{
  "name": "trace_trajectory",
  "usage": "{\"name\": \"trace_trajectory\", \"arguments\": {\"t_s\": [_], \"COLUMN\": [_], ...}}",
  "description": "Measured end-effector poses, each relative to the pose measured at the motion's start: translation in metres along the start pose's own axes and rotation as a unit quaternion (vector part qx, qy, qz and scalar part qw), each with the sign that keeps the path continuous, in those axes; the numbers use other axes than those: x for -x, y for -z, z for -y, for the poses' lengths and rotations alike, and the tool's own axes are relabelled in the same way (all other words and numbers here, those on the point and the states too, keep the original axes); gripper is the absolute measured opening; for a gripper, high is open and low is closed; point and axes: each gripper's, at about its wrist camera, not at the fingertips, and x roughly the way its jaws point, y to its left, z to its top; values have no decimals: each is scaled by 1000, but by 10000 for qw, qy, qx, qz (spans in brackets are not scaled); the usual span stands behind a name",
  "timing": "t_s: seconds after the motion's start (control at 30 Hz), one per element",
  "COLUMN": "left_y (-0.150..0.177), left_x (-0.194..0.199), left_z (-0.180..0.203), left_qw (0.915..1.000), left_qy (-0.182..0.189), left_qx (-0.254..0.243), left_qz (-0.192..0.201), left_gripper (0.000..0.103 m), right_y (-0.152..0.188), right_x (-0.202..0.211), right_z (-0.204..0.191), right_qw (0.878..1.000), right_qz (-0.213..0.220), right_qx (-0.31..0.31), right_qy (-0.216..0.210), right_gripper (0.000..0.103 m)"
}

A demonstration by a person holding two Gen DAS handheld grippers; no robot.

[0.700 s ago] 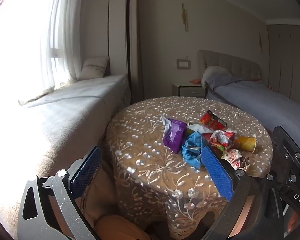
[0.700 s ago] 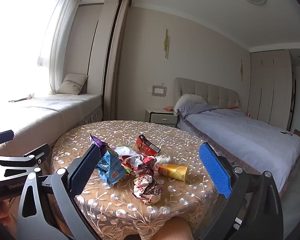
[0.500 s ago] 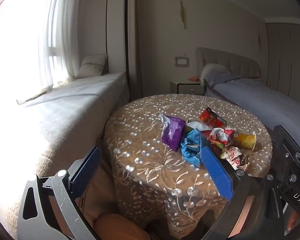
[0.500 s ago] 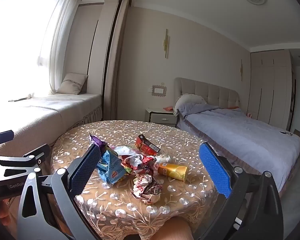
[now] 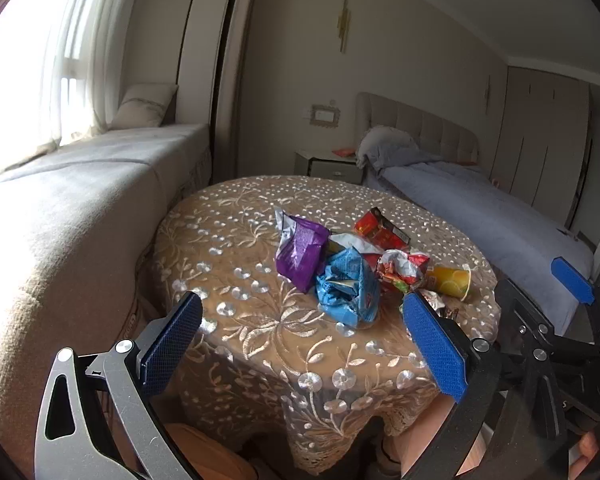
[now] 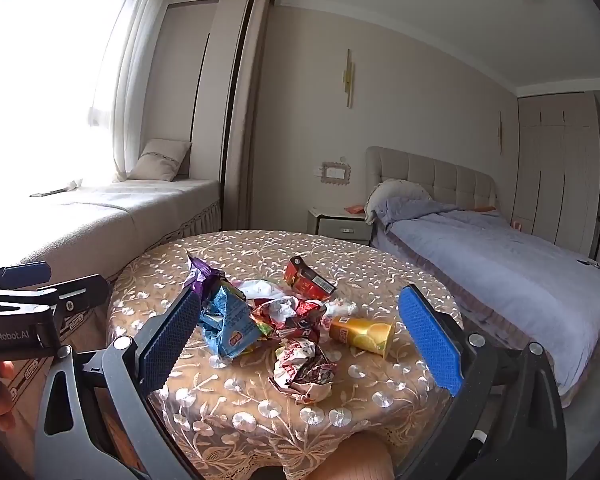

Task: Collect trash
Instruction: 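Move both tools toward the pile of wrappers on the table, then grasp the blue wrapper with the left tool while the right tool grasps the crumpled white wrapper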

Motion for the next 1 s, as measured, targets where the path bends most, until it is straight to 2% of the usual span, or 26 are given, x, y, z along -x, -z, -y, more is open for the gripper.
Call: {"name": "trace_trajectory", "arguments": {"t_s": [0.07,0.2,0.33,0.4,0.53,0.7,0.8,0.87,0.9,0.93,0.97,1.0], "left_y": [2,8,10,11,6,-2,-3,-1,-1,0,2,4], "left_x": [-10,-28,-52,-63,-79,-104,-127,-139,-144,-148,-154,-160], "left_z": [-1,9,8,12,29,54,63,67,68,70,72,72], "left_qw": [9999,9990,9980,9973,9968,9935,9897,9876,9863,9850,9836,9824], "left_qy": [-69,-214,146,195,200,153,84,115,178,254,311,343], "left_qx": [12,-283,-116,-162,-448,-1044,-1338,-1471,-1534,-1598,-1648,-1677], "left_qz": [-95,-283,-604,-684,-635,-421,-495,-536,-579,-608,-659,-754], "left_gripper": [98,98,98,98,98,98,98,97,96,91,83,80], "right_y": [5,14,19,24,40,62,69,74,74,76,77,77], "right_x": [-8,-22,-42,-53,-75,-103,-114,-121,-127,-130,-134,-137], "right_z": [1,3,22,33,40,36,33,30,28,28,29,31], "right_qw": [9999,9991,9982,9964,9925,9875,9846,9843,9842,9837,9826,9812], "right_qz": [-119,-251,-593,-813,-1179,-1502,-1603,-1629,-1659,-1680,-1711,-1749], "right_qx": [68,287,59,-157,-192,-108,-118,-6,65,92,66,4], "right_qy": [37,160,-17,-163,-252,-460,-685,-673,-623,-628,-712,-820], "right_gripper": [99,99,99,99,99,99,99,98,98,97,92,85]}}
